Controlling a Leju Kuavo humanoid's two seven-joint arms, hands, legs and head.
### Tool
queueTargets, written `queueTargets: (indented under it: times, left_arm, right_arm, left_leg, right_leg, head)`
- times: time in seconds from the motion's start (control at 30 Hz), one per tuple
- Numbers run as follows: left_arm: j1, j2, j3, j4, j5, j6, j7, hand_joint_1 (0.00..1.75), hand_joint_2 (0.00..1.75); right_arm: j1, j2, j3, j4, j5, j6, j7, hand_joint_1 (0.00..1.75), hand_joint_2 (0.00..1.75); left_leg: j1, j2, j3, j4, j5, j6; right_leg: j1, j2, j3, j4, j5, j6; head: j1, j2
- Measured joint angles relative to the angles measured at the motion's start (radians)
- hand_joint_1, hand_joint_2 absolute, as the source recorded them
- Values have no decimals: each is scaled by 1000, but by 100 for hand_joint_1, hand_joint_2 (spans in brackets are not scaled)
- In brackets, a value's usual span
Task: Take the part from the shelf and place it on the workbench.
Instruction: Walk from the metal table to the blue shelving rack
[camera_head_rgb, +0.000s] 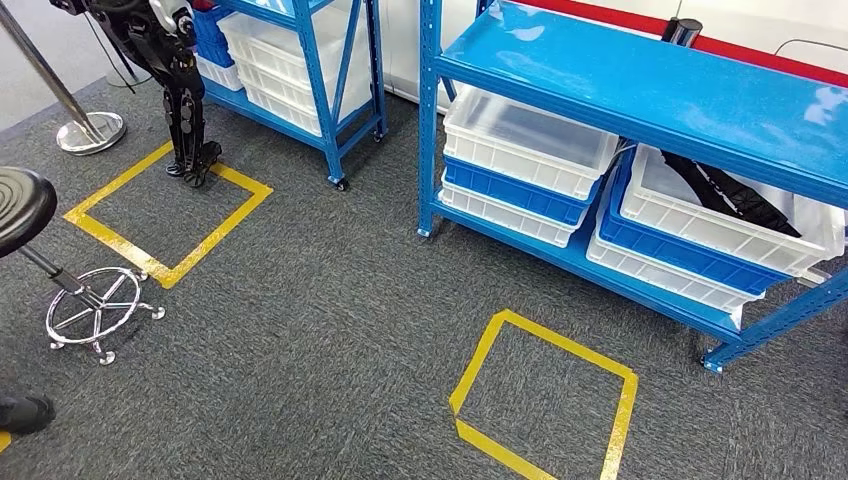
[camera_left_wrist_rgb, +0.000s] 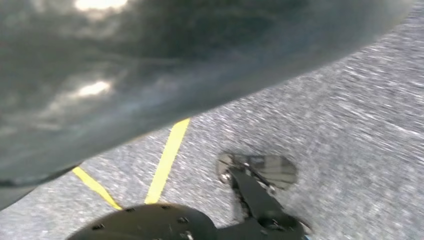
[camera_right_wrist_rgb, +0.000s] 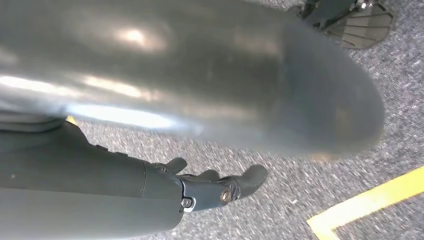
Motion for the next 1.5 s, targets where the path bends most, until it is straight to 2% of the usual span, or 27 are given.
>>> queueTargets:
  times: [0.03,0.1,0.17,0.23,0.27,0.3,0.37,0.4,0.47,0.53,0.6,0.7,0.73,0.77,0.83,0.9,0.97,1.03,1.07,1.13,1.2,1.27,1.3,1.33,1.4,1.47,1.5]
  left_arm:
    - [-1,1,0,0,0,-3,5,0,0]
    - [-2,2,1,0,0,-8,12,0,0]
    - [-1,3,1,0,0,-12,17,0,0]
    - [1,4,1,0,0,-14,20,0,0]
    - [1,4,1,0,0,-15,20,0,0]
    - [1,4,1,0,0,-15,20,0,0]
    - [0,4,1,0,0,-16,22,0,0]
    - [0,5,1,-1,-1,-16,23,0,0]
    - [0,6,1,-2,-1,-16,26,0,0]
    - [-2,6,1,-2,-1,-16,27,0,0]
    - [-5,6,1,-2,-1,-16,27,0,0]
    - [-4,6,1,-2,-1,-16,27,0,0]
    - [-2,6,1,-1,-1,-16,27,0,0]
    - [-1,6,1,-1,-2,-16,28,0,0]
    - [0,6,1,-2,-3,-16,31,0,0]
    - [0,7,1,-2,-4,-15,33,0,0]
    - [-1,8,0,-2,-7,-14,34,0,0]
    - [-4,9,0,-2,-10,-14,34,0,0]
    - [-5,9,-1,-2,-11,-14,34,0,0]
    - [-6,9,-1,-2,-13,-13,33,0,0]
    - [-4,10,-1,-2,-14,-14,33,0,0]
    - [-3,10,-1,-2,-14,-14,33,0,0]
    - [-3,10,-1,-2,-14,-14,33,0,0]
    - [-3,9,-1,-2,-14,-14,33,0,0]
    - [-3,8,-1,-2,-14,-13,33,0,0]
    - [-3,9,-1,-2,-14,-13,32,0,0]
    - [-3,9,-1,-2,-14,-12,31,0,0]
  right_arm:
    - [2,0,0,0,0,1,1,0,0]
    - [6,0,0,0,0,1,4,0,0]
    - [4,0,0,0,0,1,5,0,0]
    - [0,1,0,0,0,1,5,0,0]
    - [0,1,0,0,0,1,6,0,0]
    - [1,1,0,0,0,1,6,0,0]
    - [2,-1,0,0,-1,1,8,0,0]
    - [1,0,0,0,-1,1,8,0,0]
    - [-3,1,0,0,-1,0,8,0,0]
    - [-3,1,0,0,-1,0,8,0,0]
    - [-2,1,0,0,-1,0,9,0,0]
    - [-2,1,0,0,-1,-1,10,0,0]
    - [-2,2,0,0,-1,-1,10,0,0]
    - [-2,2,0,0,-1,-2,14,0,0]
    - [0,2,0,0,-2,-7,35,0,0]
    - [-1,2,-2,0,-12,-16,66,0,0]
    - [-2,2,-14,0,-39,-21,85,0,0]
    - [0,2,-36,0,-73,-23,92,0,0]
    - [3,0,-49,0,-87,-23,93,0,0]
    - [4,-2,-69,0,-101,-22,93,0,0]
    - [0,-2,-81,0,-105,-21,93,0,0]
    - [-1,-2,-90,0,-103,-21,92,0,0]
    - [0,-2,-93,0,-102,-20,92,0,0]
    - [1,-3,-96,0,-98,-20,91,0,0]
    - [-1,-3,-98,0,-91,-20,90,0,0]
    - [-6,-2,-98,0,-82,-21,86,0,0]
    - [-8,-2,-98,0,-75,-21,83,0,0]
  left_leg:
    - [-2,12,0,-2,3,8]
    - [-4,33,3,-10,10,24]
    - [-5,59,3,-15,14,36]
    - [-7,89,1,-15,12,39]
    - [-7,103,1,-15,11,39]
    - [-7,116,1,-15,10,38]
    - [-6,138,5,-14,6,33]
    - [-9,149,8,-14,2,27]
    - [-15,168,18,-14,-6,14]
    - [-15,185,31,-19,-11,1]
    - [-9,162,32,-1,-31,-10]
    - [-4,89,-47,172,-126,-16]
    - [-4,80,-81,236,-148,-16]
    - [-4,77,-102,269,-148,-16]
    - [-3,71,-88,214,-89,-14]
    - [1,37,-33,77,-16,-11]
    - [1,8,-4,1,9,-6]
    - [-4,20,-2,-8,10,6]
    - [-4,30,0,-12,13,14]
    - [-2,52,1,-21,20,30]
    - [-5,78,1,-22,21,39]
    - [-8,105,0,-22,19,40]
    - [-8,117,0,-21,18,40]
    - [-8,129,1,-21,16,38]
    - [-11,149,6,-20,11,30]
    - [-18,167,13,-20,3,19]
    - [-20,176,17,-22,1,13]
  right_leg:
    - [-3,7,-6,-3,2,7]
    - [-3,-24,-26,21,-10,14]
    - [-1,-83,-77,120,-59,7]
    - [-2,-107,-143,251,-111,5]
    - [-3,-110,-158,282,-119,10]
    - [-3,-114,-152,274,-112,18]
    - [-5,-143,-78,145,-67,36]
    - [-4,-170,-38,77,-45,40]
    - [-1,-204,6,4,-20,31]
    - [1,-185,4,2,-13,15]
    - [-7,-161,8,-3,-11,2]
    - [-11,-125,14,-5,-9,-17]
    - [-10,-110,14,-5,-9,-18]
    - [-8,-94,16,-4,-9,-19]
    - [-8,-62,21,-4,-10,-18]
    - [-6,-34,24,-1,-12,-14]
    - [-4,-12,19,-1,-12,-4]
    - [-6,5,10,-7,-8,10]
    - [-7,-2,5,-5,-8,16]
    - [-3,-53,-26,45,-33,16]
    - [-1,-102,-88,166,-88,7]
    - [-1,-111,-140,268,-119,10]
    - [-2,-114,-136,263,-112,18]
    - [-2,-122,-112,218,-91,27]
    - [0,-168,-31,76,-43,38]
    - [5,-200,11,3,-20,28]
    - [8,-198,13,-3,-17,19]
  head:
    - [0,0]
    - [2,0]
    - [7,0]
    - [9,0]
    - [9,0]
    - [9,0]
    - [10,0]
    - [11,0]
    - [9,0]
    - [5,0]
    - [1,0]
    - [-5,0]
    - [-5,0]
    - [-5,0]
    - [-5,0]
    - [-6,0]
    - [-5,0]
    - [-5,0]
    - [-5,0]
    - [0,0]
    - [5,0]
    - [6,0]
    - [7,0]
    - [7,0]
    - [9,0]
    - [8,0]
    - [7,0]
